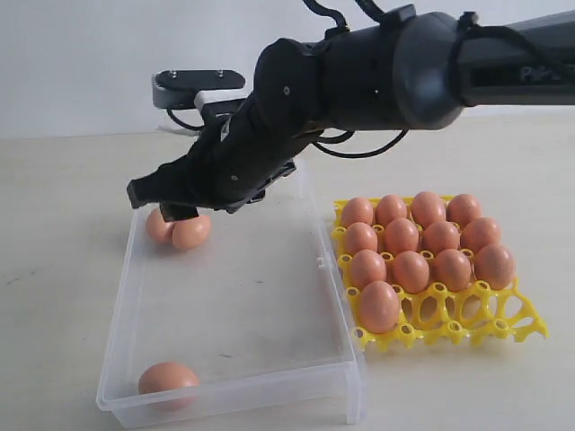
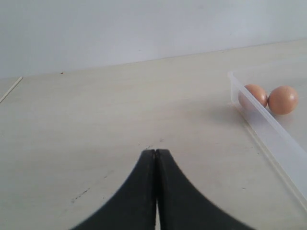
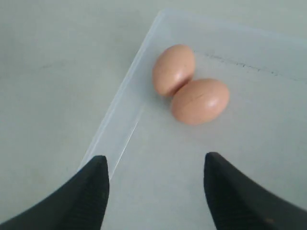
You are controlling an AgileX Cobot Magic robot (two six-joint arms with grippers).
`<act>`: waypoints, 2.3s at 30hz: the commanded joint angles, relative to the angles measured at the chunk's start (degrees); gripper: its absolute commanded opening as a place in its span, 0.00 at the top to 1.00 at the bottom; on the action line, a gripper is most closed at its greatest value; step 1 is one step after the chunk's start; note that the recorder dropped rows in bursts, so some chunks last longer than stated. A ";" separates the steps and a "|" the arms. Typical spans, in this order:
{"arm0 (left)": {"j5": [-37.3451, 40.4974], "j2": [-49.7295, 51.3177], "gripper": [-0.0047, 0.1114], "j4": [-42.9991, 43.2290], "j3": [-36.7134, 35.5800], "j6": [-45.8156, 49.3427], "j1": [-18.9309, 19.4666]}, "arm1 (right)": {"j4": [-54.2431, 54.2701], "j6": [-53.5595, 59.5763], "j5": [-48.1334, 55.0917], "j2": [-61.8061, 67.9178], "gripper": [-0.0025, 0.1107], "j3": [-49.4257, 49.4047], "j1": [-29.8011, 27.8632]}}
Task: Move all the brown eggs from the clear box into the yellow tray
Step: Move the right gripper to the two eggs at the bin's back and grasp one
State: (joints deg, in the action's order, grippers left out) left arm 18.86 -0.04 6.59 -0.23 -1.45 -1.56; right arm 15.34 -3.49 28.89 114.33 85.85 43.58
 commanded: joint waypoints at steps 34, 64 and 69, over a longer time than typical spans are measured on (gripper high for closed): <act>-0.77 0.04 0.96 0.08 0.23 -0.25 -0.08 | 12.82 -17.48 -3.63 17.77 0.47 14.08 -5.38; -0.77 0.04 0.96 0.08 0.23 -0.25 -0.08 | 15.66 -17.26 -8.08 21.83 0.47 14.08 -5.73; -0.77 0.04 0.96 0.08 0.23 -0.25 -0.08 | 16.15 -17.16 -8.94 22.03 0.47 14.53 -5.27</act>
State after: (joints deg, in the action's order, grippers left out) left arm 18.86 -0.04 6.59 -0.23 -1.45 -1.56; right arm 31.45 -21.25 20.89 136.22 99.69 37.92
